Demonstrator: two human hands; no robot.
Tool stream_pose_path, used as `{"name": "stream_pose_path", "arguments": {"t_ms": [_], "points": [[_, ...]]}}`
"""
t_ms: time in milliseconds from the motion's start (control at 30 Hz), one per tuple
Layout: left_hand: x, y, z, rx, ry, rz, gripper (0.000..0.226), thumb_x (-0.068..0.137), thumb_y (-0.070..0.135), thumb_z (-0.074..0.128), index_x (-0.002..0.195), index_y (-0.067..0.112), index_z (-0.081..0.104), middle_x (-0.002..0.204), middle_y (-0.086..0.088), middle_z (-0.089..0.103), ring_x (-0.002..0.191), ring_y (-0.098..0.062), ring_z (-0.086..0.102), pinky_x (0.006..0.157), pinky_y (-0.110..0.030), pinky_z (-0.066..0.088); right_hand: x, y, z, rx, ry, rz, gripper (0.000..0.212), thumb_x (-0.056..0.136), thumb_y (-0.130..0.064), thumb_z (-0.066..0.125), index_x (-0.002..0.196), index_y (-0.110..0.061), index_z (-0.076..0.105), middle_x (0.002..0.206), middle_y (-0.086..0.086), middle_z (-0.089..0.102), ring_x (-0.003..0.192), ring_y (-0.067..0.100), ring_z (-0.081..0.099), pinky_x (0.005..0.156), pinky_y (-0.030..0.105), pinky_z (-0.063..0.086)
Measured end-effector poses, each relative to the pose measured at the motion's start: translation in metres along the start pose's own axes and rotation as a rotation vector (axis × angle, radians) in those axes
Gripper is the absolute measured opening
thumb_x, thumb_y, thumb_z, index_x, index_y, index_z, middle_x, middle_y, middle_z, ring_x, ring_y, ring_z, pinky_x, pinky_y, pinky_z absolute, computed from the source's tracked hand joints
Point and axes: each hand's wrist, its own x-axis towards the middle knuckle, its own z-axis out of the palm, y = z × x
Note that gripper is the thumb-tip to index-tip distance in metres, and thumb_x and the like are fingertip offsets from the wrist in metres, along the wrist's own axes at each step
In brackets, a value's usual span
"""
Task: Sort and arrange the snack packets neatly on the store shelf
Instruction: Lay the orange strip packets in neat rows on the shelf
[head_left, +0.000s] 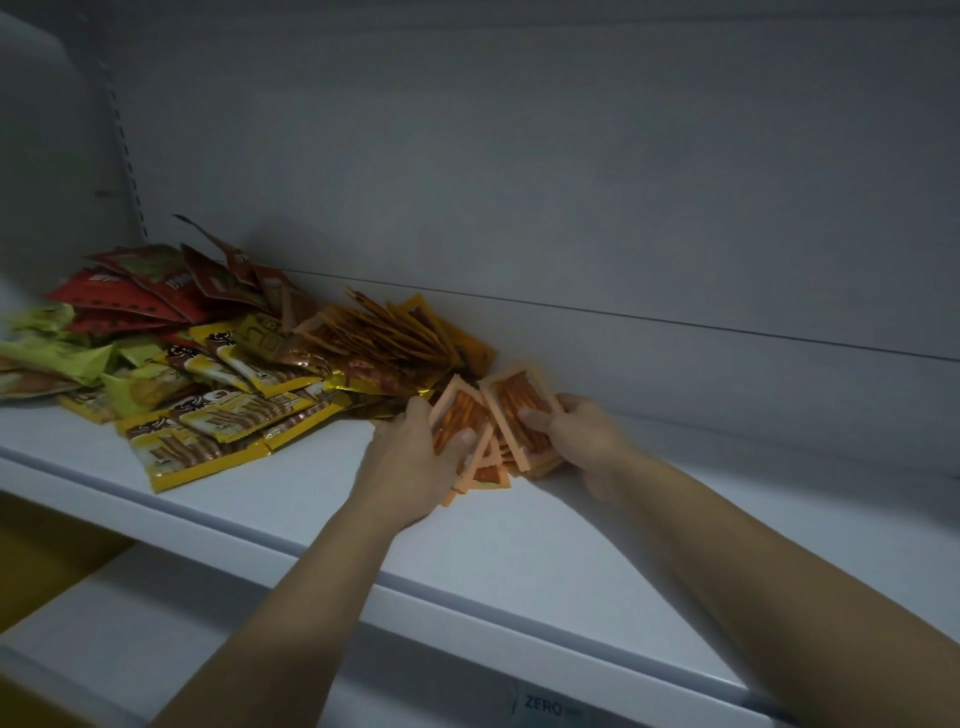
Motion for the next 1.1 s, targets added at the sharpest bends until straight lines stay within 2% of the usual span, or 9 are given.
{"name": "stream_pose_path", "arguments": {"t_ms": [167, 367, 500, 633, 733, 833, 967, 1033, 1100], "points": [[-0.003, 0.005, -0.001, -0.053, -0.117, 0.059, 0.041, 0.094, 0.055, 0.054, 0.12, 0.027, 0.038, 0.117, 0.004, 0.057, 0.108, -0.021, 0.058, 0.088, -0.046, 0.055, 0.001, -0.002, -0.003, -0.038, 0.049, -0.058, 0.014, 0.093, -0.022, 0.068, 0.102, -0.012, 0.065, 0.083, 0.007, 0.072, 0.065, 0.019, 0.07, 0.049, 0.025, 0.054], [-0.005, 0.005, -0.005, -0.174, -0.188, 0.097, 0.039, 0.093, 0.04, 0.064, 0.12, 0.03, 0.037, 0.111, 0.014, 0.055, 0.106, -0.012, 0.057, 0.084, -0.031, 0.053, 0.002, -0.001, 0.0, -0.191, 0.101, -0.27, 0.015, 0.091, -0.024, 0.07, 0.084, -0.027, 0.056, 0.082, -0.007, 0.066, 0.071, 0.007, 0.064, 0.05, 0.013, 0.046], [-0.008, 0.003, -0.006, -0.232, -0.23, 0.112, 0.045, 0.089, 0.035, 0.071, 0.12, 0.033, 0.038, 0.107, 0.023, 0.052, 0.1, -0.006, 0.057, 0.078, -0.026, 0.054, -0.002, 0.001, -0.001, 0.042, -0.032, -0.135, 0.018, 0.094, -0.024, 0.067, 0.109, -0.02, 0.058, 0.099, 0.003, 0.071, 0.084, 0.017, 0.07, 0.068, 0.029, 0.059], [-0.008, 0.004, -0.008, -0.298, -0.224, 0.089, 0.045, 0.088, 0.034, 0.072, 0.119, 0.033, 0.039, 0.108, 0.02, 0.053, 0.099, -0.005, 0.057, 0.076, -0.024, 0.053, -0.006, 0.002, -0.003, 0.244, -0.217, 0.011, 0.035, 0.092, -0.016, 0.068, 0.124, -0.018, 0.054, 0.112, 0.016, 0.07, 0.097, 0.037, 0.07, 0.082, 0.06, 0.056], [-0.009, 0.007, -0.009, -0.334, -0.243, 0.075, 0.048, 0.091, 0.032, 0.069, 0.124, 0.032, 0.035, 0.113, 0.013, 0.054, 0.105, -0.01, 0.059, 0.088, -0.034, 0.056, -0.007, 0.003, 0.0, 0.233, -0.27, -0.038, 0.045, 0.088, -0.012, 0.072, 0.128, -0.018, 0.053, 0.115, 0.015, 0.07, 0.1, 0.037, 0.07, 0.086, 0.061, 0.055], [-0.009, 0.009, -0.009, -0.335, -0.261, 0.087, 0.058, 0.092, 0.03, 0.068, 0.132, 0.035, 0.026, 0.125, 0.009, 0.05, 0.117, -0.016, 0.056, 0.097, -0.042, 0.054, -0.009, 0.002, 0.002, 0.181, -0.248, -0.133, 0.047, 0.084, -0.011, 0.075, 0.122, -0.024, 0.051, 0.113, 0.007, 0.069, 0.099, 0.03, 0.07, 0.086, 0.054, 0.057], [-0.007, 0.006, -0.011, -0.536, -0.225, 0.067, 0.09, 0.081, 0.019, 0.08, 0.143, 0.04, 0.018, 0.131, 0.011, 0.047, 0.125, -0.017, 0.051, 0.085, -0.026, 0.056, -0.009, -0.001, 0.0, 0.184, -0.33, -0.167, 0.035, 0.083, -0.01, 0.074, 0.116, -0.016, 0.063, 0.106, 0.01, 0.074, 0.097, 0.031, 0.071, 0.084, 0.052, 0.057], [-0.006, 0.005, -0.014, -0.655, -0.187, 0.0, 0.116, 0.072, 0.012, 0.087, 0.152, 0.039, 0.007, 0.14, 0.004, 0.044, 0.129, -0.022, 0.048, 0.093, -0.036, 0.054, -0.009, -0.003, -0.002, 0.155, -0.378, -0.162, 0.028, 0.082, -0.009, 0.075, 0.109, -0.014, 0.068, 0.104, 0.01, 0.075, 0.096, 0.03, 0.072, 0.081, 0.048, 0.058], [-0.005, 0.003, -0.016, -0.738, -0.181, -0.048, 0.124, 0.067, 0.007, 0.09, 0.154, 0.037, 0.007, 0.143, -0.002, 0.045, 0.131, -0.026, 0.048, 0.102, -0.05, 0.049, -0.011, -0.005, -0.002, 0.132, -0.448, -0.129, 0.028, 0.078, -0.012, 0.077, 0.105, -0.014, 0.07, 0.104, 0.01, 0.075, 0.093, 0.028, 0.073, 0.075, 0.042, 0.059]]}}
